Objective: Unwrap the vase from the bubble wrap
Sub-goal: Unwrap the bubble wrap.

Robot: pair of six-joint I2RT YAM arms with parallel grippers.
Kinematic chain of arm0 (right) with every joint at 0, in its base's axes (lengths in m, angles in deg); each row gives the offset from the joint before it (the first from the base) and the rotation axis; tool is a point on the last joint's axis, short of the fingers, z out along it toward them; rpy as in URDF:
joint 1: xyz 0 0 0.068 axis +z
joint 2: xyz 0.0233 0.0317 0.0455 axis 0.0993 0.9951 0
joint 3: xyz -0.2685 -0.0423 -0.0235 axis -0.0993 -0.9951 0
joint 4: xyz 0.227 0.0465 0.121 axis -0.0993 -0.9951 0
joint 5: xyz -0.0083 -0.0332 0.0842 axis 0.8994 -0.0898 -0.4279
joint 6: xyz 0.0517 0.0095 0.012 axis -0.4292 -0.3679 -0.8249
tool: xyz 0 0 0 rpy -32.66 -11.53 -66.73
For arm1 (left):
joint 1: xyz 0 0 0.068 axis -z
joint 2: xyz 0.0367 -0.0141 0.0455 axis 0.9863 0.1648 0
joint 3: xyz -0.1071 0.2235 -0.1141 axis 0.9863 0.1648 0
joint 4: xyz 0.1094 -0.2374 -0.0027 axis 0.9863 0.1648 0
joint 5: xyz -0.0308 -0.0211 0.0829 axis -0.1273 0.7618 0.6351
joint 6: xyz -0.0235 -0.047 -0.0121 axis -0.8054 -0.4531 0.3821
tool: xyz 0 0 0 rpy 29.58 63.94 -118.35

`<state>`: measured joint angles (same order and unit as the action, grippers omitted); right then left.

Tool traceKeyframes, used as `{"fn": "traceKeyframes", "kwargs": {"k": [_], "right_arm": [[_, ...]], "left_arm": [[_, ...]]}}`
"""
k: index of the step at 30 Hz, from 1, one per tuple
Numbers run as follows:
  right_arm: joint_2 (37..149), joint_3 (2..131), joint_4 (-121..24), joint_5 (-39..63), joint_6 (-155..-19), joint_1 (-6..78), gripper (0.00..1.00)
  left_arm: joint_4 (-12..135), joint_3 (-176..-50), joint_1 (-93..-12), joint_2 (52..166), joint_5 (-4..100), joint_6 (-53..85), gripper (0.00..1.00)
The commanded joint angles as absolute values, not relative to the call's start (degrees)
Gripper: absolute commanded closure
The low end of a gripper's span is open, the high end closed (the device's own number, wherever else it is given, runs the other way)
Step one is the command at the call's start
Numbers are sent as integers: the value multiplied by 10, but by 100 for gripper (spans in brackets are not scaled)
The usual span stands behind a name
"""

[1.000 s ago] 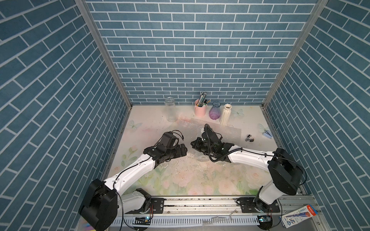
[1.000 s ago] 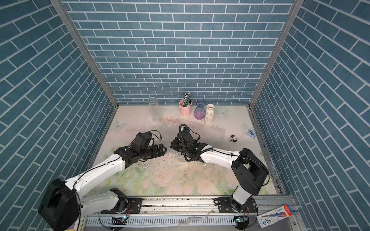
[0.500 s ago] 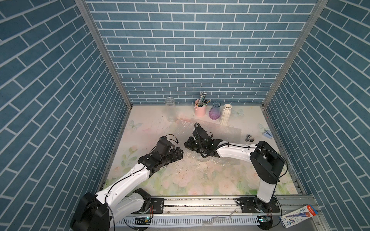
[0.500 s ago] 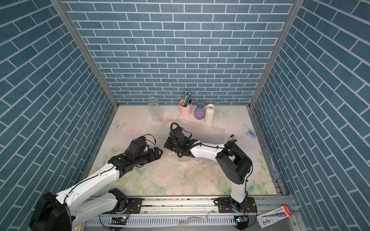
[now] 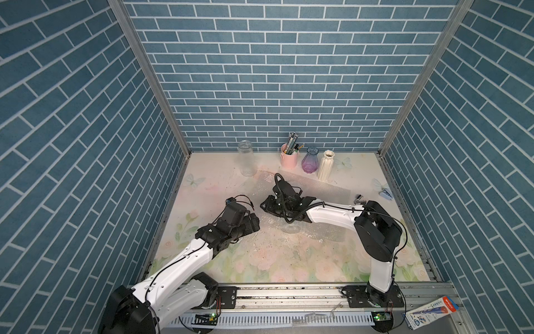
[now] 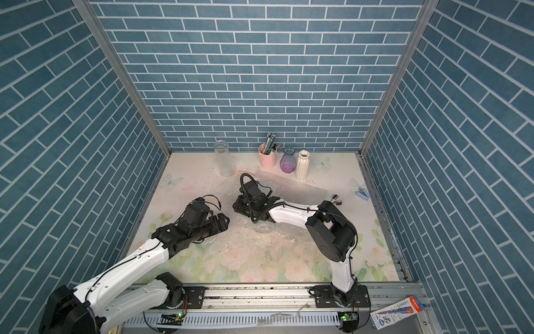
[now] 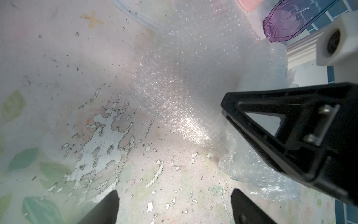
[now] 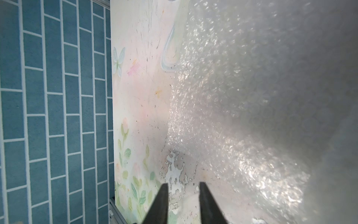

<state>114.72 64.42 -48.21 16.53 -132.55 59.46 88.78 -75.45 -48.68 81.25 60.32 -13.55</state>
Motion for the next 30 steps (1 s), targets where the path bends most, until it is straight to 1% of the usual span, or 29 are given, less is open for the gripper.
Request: {"fn": "traceKeyframes", "kwargs": {"k": [1,4,7,11,15,19,22,26,30], "right_arm": [[1122,673,-529,181,-1275,574,58],[1100,695,-554,181,-1246,549,53],[1078,715,-574,175,-1224,520,52],[1023,692,-573,177,-1208,475,52],[945,619,-571,188,-1184,435,52],[866,528,-563,210,-1168,406,53],[821,465,-555,223,-1154,392,54],[779,396,-539,233,-1142,373,54],[753,349,-524,235,-1133,351,55]], "left_arm": [[919,-794,-490,810,616,-113,9],[943,-827,-489,818,614,-95,9],[945,-844,-489,826,607,-83,9],[955,-876,-490,860,595,-58,9],[959,-915,-487,914,572,-26,9],[961,-973,-470,977,573,22,8],[971,-1030,-451,1037,591,61,8],[1021,-1135,-421,1137,627,110,9],[1077,-1247,-391,1233,686,157,9]]}}
